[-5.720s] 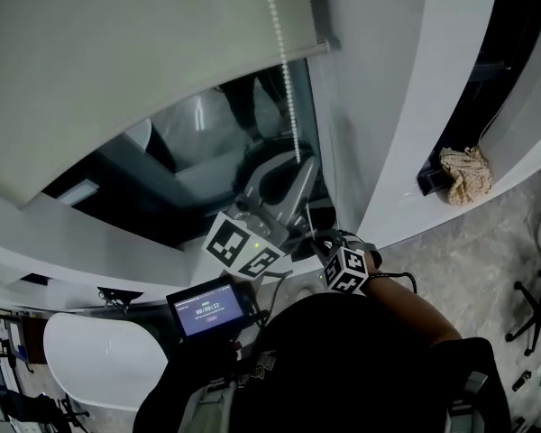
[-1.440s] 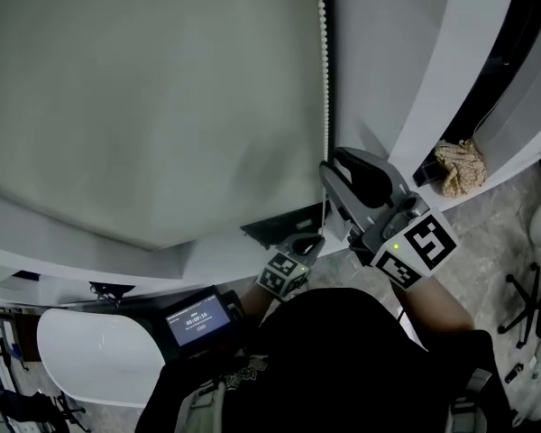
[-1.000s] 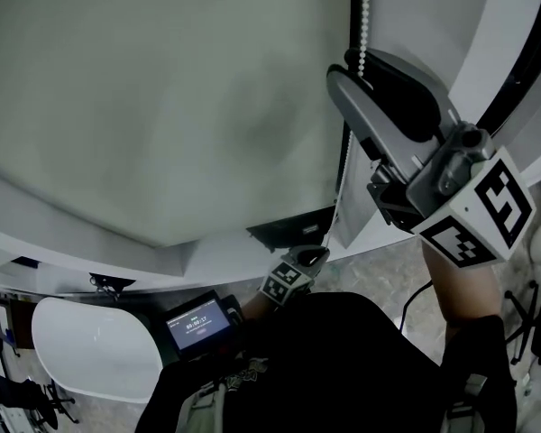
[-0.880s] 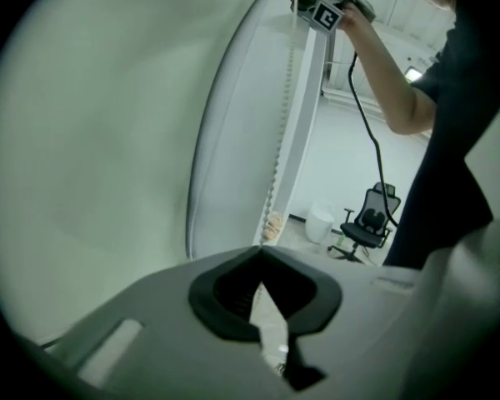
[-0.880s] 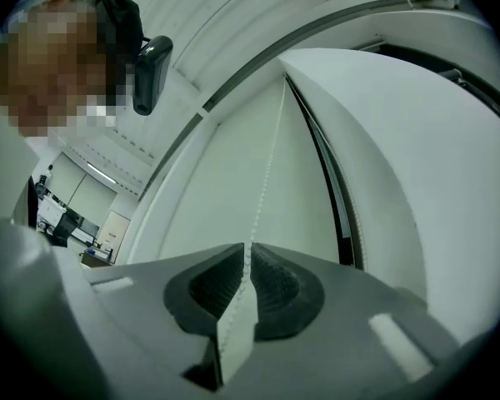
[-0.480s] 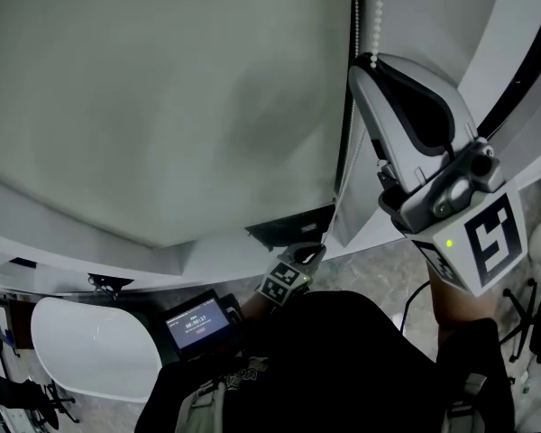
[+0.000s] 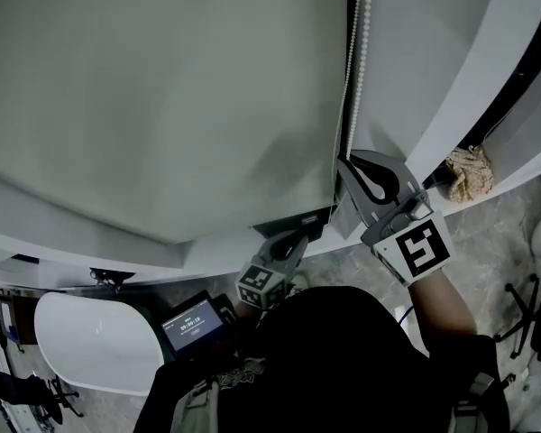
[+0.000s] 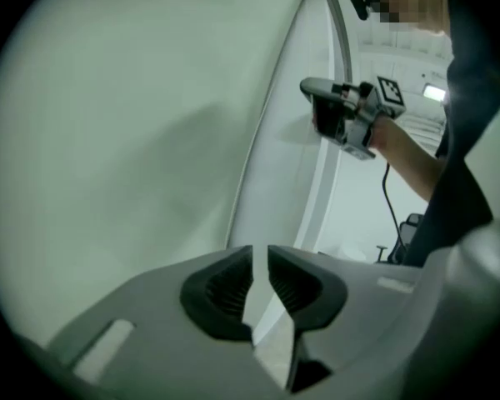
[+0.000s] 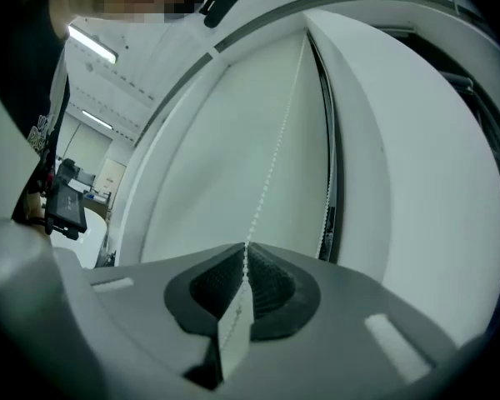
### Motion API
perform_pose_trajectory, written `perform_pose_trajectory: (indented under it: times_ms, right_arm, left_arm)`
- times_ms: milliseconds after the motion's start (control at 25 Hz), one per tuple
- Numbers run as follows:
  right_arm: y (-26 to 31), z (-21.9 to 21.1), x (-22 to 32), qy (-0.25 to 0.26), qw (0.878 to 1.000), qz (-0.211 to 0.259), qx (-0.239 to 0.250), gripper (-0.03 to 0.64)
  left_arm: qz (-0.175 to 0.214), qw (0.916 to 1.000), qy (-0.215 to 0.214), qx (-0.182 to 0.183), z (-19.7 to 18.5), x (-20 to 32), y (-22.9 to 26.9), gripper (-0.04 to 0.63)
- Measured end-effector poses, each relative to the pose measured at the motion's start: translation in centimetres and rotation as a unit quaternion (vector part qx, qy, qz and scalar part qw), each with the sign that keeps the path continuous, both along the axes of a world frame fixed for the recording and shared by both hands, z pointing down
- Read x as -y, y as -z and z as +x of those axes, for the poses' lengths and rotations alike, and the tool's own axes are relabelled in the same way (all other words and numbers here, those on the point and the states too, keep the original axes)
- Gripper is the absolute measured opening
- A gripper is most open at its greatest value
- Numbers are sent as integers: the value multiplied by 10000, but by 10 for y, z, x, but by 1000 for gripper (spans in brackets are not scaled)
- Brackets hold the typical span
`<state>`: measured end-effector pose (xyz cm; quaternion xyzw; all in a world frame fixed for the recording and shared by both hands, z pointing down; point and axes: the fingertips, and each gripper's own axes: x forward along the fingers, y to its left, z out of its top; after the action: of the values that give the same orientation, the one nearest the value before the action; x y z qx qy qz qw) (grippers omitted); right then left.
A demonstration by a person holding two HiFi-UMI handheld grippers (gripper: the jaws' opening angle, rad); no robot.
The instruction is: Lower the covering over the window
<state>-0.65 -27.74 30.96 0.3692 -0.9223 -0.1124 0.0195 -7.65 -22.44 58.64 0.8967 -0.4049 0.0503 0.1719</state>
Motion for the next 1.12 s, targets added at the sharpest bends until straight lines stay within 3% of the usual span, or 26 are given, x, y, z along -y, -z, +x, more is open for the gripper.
perform_pose_trajectory:
  times_ms: [160,360,560,720,880,1000,1120]
  right_arm:
    - [1,-2,1,73,9999,93,103,12]
    - [-5,0,2,104,9998,-70,184,17]
    - [-41,-2,-14,390,9977,-547,85,18]
    - [-111,2,-36,604,9905,-1215,-231,57]
    - [-183,12,-70,1073,9672,-2302,-84,48]
    - [-219,14,-96,1500,9363,-3162,302,29]
    - [-242,6,-126,1966,9100,-3631,367,26]
  left_arm:
    - [-4,9995,-22,-303,8,-1,21,57]
    - [-139,9997,123,-162,8,-4,3,54]
    - [-162,9991,325,-239,21,-17,9,49]
    - [-68,9979,525,-380,37,-29,23,49]
    - [-125,9930,1042,-541,39,-51,26,49]
    - [-450,9890,1317,-491,46,-76,18,49]
    - [-732,9855,1495,-321,45,-107,3,44]
